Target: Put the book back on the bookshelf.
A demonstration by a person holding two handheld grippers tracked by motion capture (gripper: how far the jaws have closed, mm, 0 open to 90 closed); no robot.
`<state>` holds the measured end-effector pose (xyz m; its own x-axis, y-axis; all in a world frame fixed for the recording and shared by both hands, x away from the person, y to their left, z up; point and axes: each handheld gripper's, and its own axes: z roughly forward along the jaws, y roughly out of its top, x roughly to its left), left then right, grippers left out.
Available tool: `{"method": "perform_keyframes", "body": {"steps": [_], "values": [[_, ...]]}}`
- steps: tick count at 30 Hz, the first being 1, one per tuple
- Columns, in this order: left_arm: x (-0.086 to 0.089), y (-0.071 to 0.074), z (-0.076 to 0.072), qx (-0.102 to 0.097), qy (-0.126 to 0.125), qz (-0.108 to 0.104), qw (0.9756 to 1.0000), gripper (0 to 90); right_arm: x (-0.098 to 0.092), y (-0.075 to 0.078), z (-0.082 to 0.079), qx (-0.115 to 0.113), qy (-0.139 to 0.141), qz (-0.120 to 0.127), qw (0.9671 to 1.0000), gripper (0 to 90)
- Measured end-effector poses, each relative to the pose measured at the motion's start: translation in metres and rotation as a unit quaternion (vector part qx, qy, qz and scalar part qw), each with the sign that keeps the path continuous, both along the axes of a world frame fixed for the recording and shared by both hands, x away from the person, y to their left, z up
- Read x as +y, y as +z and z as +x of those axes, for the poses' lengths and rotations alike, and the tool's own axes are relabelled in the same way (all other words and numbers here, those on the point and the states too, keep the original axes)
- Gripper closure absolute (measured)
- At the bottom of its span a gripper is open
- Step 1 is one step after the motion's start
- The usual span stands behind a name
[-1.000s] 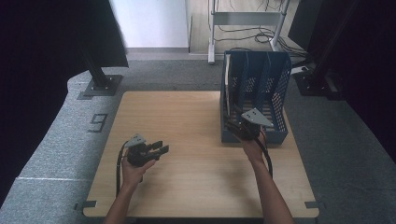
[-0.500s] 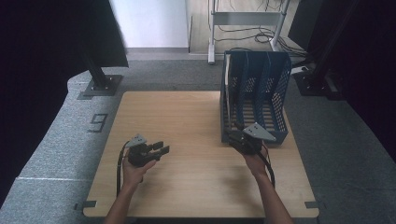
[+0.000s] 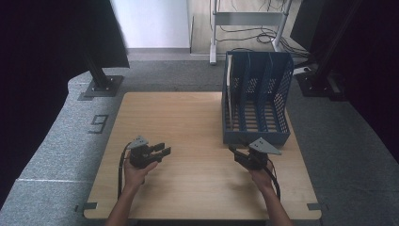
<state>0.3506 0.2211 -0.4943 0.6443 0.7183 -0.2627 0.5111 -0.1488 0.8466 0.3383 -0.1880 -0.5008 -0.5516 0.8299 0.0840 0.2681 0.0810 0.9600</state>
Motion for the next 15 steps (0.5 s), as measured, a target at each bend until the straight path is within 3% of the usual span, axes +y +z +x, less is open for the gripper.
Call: {"method": "perform_keyframes", "body": {"steps": [3,7,15], "values": [[0.0,0.0,0.0,0.0,0.0,0.001,1.0,56.3,-0.001,-0.005,-0.003,0.005,0.003,-0.002,1.0,46.2],[-0.001,0.0,-0.001,-0.001,-0.002,0.004,1.0,56.2,-0.006,-0.023,-0.011,0.031,0.006,-0.021,0.9993,46.1],[-0.004,-0.001,-0.001,0.002,-0.008,0.007,0.9999,56.1,-0.009,-0.032,-0.012,0.047,0.005,-0.023,0.9986,46.1]]}}
